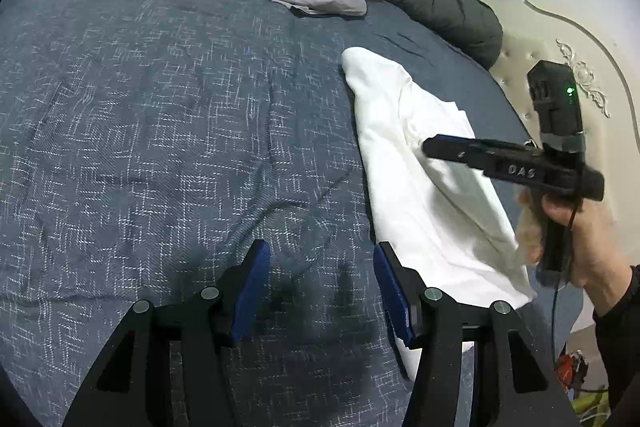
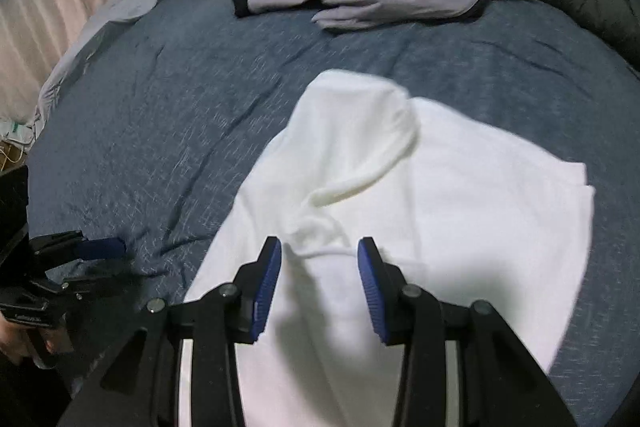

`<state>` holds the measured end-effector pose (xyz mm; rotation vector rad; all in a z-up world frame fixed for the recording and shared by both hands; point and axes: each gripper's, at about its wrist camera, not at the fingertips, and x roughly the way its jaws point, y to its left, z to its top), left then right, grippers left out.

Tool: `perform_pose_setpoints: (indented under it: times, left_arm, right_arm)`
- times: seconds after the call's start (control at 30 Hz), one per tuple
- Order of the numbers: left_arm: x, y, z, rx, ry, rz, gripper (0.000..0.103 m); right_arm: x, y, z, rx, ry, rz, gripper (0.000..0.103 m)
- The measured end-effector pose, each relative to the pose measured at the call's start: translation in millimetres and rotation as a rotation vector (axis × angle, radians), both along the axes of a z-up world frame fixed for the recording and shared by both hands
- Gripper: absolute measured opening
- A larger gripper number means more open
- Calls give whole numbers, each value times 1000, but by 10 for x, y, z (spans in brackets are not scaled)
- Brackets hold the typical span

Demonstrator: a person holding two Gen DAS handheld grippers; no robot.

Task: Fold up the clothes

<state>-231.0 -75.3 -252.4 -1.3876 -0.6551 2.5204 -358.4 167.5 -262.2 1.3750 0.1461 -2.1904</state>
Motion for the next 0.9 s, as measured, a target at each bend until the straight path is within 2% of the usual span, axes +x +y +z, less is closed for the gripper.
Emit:
perform_pose_setpoints:
  times: [0.1,0.17,0.23,0.33,0.63,0.73,0.9]
  left_arm:
    - [-10,-27,6,9,2,9,58]
    - [-6,-37,6,9,3,9,58]
    - [-5,-33,9,9,2,9,58]
    - [-6,-26,10,8,3,8,58]
    - [-18,4,-15,4,-4,7,58]
    - [-21,13,-28,4,-8,8,58]
    - [-29,19,-54,2,-15,1,58]
  right_arm:
    - [-8,-59,-75,22,-11,2,40]
    - [-9,-65,-113,48,-13,2,36]
    - [-24,8,-74,27,-1,-20,12]
    - [-51,160,15,2,22,-57,6]
    - [-182,789,354,-34,109,-201,4]
    - [-327,1033,323,21,118,-268,4]
    - [-549,1182,70,54,59,-307,4]
